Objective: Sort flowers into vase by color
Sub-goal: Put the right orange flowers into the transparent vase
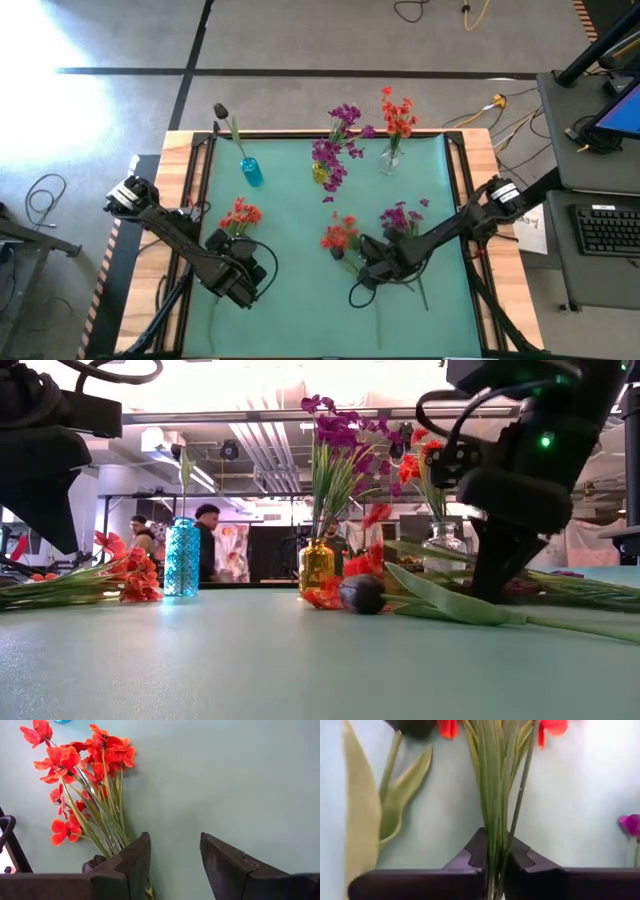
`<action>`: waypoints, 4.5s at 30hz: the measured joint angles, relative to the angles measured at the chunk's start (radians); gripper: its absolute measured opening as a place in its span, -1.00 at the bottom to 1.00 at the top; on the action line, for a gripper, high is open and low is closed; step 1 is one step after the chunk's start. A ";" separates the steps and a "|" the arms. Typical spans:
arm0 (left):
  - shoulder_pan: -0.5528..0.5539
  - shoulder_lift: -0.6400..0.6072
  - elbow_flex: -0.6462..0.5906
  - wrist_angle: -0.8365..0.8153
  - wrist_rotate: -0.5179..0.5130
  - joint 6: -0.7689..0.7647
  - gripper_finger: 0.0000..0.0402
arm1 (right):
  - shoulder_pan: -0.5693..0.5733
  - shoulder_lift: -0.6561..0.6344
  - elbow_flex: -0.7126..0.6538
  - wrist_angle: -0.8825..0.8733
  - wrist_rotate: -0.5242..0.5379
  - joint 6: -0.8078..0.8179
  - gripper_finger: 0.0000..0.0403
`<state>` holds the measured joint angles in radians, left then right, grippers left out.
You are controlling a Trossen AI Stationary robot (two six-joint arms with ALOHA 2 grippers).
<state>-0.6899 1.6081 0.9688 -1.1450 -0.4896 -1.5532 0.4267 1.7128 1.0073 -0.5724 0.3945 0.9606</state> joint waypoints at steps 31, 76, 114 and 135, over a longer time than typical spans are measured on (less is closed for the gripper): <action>0.000 0.001 0.000 0.091 -0.002 -0.005 -0.21 | 0.050 -0.371 -0.129 0.999 0.284 -0.863 -0.93; 0.011 0.001 0.000 0.072 -0.036 0.084 -0.21 | -0.734 -0.632 -0.389 1.462 0.224 -1.212 -0.94; 0.011 0.000 0.000 0.068 -0.055 0.105 -0.21 | -1.149 -0.691 -0.548 1.436 -0.340 -1.062 -0.94; 0.011 0.000 0.000 0.068 -0.069 0.106 -0.21 | -1.149 -0.602 -0.550 1.489 -0.331 -1.038 -0.78</action>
<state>-0.6785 1.6085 0.9684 -1.0773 -0.5591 -1.4475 -0.7227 1.1110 0.4572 0.9166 0.0639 -0.0772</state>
